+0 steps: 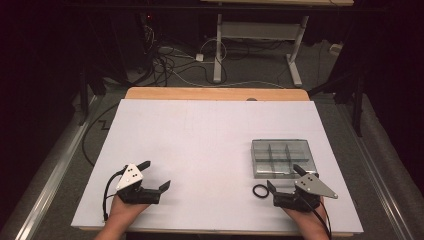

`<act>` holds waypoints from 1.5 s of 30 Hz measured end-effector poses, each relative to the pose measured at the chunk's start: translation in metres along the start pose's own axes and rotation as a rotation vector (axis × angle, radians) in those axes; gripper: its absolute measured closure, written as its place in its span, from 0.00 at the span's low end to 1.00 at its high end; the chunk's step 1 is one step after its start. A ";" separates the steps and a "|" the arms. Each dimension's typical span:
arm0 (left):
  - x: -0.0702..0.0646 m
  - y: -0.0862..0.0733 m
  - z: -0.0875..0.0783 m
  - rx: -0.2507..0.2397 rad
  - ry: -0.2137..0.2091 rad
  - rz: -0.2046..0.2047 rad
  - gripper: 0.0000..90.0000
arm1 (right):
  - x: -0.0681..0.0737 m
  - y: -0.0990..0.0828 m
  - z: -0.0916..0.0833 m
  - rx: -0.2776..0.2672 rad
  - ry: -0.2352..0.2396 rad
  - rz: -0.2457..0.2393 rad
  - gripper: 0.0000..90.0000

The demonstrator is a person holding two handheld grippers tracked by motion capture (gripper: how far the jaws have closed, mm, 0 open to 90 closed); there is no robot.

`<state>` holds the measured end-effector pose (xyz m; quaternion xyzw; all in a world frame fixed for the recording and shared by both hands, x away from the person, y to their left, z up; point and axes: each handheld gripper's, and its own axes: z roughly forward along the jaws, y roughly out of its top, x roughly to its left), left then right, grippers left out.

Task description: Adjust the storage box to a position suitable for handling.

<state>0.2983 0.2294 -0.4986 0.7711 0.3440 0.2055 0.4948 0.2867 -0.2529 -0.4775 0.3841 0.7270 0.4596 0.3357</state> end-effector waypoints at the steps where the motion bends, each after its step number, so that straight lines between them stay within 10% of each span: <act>1: 0.000 0.000 0.000 0.001 -0.001 0.001 0.02 | 0.000 0.000 0.000 0.000 0.001 0.000 0.00; 30: 0.001 0.001 0.002 0.024 -0.006 -0.010 0.00 | 0.008 0.010 -0.005 0.009 0.067 0.002 0.02; 45: 0.002 0.002 0.004 0.043 -0.017 -0.018 0.00 | 0.030 0.014 -0.004 0.122 0.254 -0.034 0.70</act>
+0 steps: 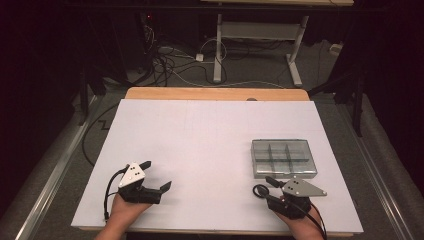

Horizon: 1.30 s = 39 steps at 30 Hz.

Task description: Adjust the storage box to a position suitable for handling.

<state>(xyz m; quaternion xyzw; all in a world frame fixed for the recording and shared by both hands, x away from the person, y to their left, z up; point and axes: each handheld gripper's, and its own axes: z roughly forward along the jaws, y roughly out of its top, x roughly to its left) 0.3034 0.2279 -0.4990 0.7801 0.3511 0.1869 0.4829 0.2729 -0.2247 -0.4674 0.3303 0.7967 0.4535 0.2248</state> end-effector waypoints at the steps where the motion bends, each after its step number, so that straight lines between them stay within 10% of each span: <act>1: 0.000 0.000 0.000 0.000 -0.002 -0.002 0.00 | 0.000 0.000 0.001 0.020 0.008 -0.001 0.74; 15: 0.000 -0.001 -0.002 -0.015 0.004 0.003 0.00 | 0.009 -0.006 0.026 0.227 0.034 -0.049 0.89; 39: 0.000 0.000 -0.001 -0.010 -0.005 0.010 0.00 | 0.007 -0.006 0.026 0.227 0.007 -0.031 0.99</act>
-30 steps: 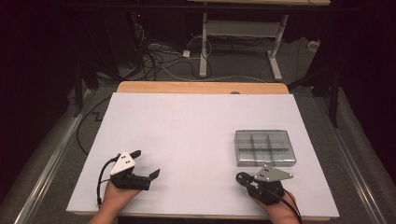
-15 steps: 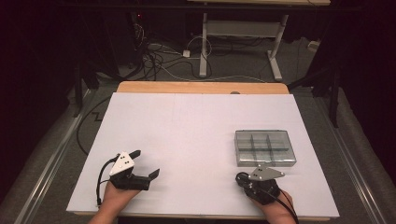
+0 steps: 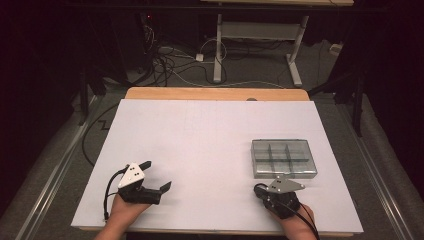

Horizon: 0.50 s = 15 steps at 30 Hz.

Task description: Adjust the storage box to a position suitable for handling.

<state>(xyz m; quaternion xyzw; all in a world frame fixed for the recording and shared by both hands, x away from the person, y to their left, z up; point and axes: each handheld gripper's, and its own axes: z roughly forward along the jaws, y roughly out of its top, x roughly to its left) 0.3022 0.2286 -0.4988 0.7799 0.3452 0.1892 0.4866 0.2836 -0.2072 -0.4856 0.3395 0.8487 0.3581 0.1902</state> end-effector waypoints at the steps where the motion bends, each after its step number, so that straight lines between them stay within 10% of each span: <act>1: 0.000 0.000 0.000 0.000 0.001 0.000 0.00 | 0.000 0.000 0.000 -0.004 0.003 -0.003 0.99; 15: 0.000 0.000 0.000 -0.001 -0.003 -0.002 0.00 | 0.006 0.005 -0.006 -0.039 0.032 -0.020 0.99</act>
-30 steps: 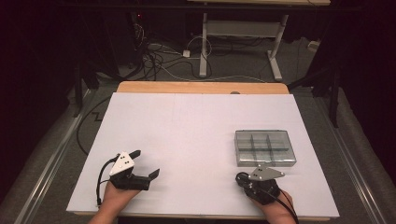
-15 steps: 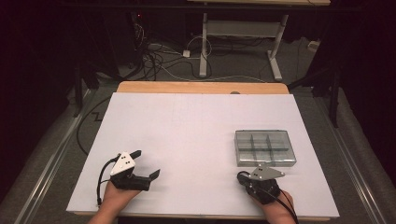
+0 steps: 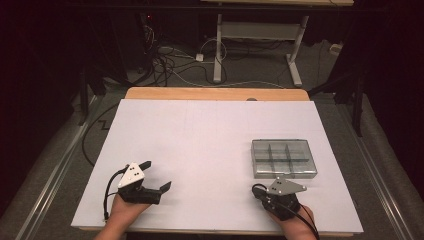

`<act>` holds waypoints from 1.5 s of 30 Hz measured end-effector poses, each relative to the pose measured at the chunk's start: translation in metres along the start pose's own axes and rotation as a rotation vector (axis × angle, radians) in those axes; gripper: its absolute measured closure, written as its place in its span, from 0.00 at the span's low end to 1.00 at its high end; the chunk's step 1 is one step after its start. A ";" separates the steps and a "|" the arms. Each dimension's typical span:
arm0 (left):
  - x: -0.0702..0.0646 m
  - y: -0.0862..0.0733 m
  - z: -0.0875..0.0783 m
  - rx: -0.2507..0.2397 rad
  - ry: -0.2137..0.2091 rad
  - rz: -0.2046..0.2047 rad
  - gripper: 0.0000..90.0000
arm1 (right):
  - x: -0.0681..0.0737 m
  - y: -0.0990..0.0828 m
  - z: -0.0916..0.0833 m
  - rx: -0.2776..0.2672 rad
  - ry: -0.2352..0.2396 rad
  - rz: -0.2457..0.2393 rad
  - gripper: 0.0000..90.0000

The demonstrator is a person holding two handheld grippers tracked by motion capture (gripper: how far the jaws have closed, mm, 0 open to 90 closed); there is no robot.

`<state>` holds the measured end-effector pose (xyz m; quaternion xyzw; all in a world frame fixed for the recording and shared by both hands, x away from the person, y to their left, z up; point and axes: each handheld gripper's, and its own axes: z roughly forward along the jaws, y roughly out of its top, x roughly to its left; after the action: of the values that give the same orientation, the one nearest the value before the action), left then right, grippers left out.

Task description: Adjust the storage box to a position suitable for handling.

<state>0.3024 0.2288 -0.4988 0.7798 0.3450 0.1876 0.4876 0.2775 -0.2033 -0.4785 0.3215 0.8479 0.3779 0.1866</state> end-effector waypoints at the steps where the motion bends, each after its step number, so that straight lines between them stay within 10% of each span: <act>1: 0.000 0.000 0.000 0.000 0.000 0.000 0.00 | 0.000 0.000 0.000 0.000 0.000 0.000 0.99; 28: 0.000 0.000 0.000 -0.004 0.000 -0.002 0.00 | 0.053 0.006 0.008 0.019 0.170 -0.102 0.99; 45: 0.000 0.000 0.000 -0.004 -0.002 -0.004 0.00 | 0.047 0.007 0.006 -0.018 0.177 -0.052 0.83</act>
<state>0.3024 0.2294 -0.4988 0.7783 0.3456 0.1865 0.4900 0.2494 -0.1645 -0.4803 0.2632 0.8656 0.4076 0.1235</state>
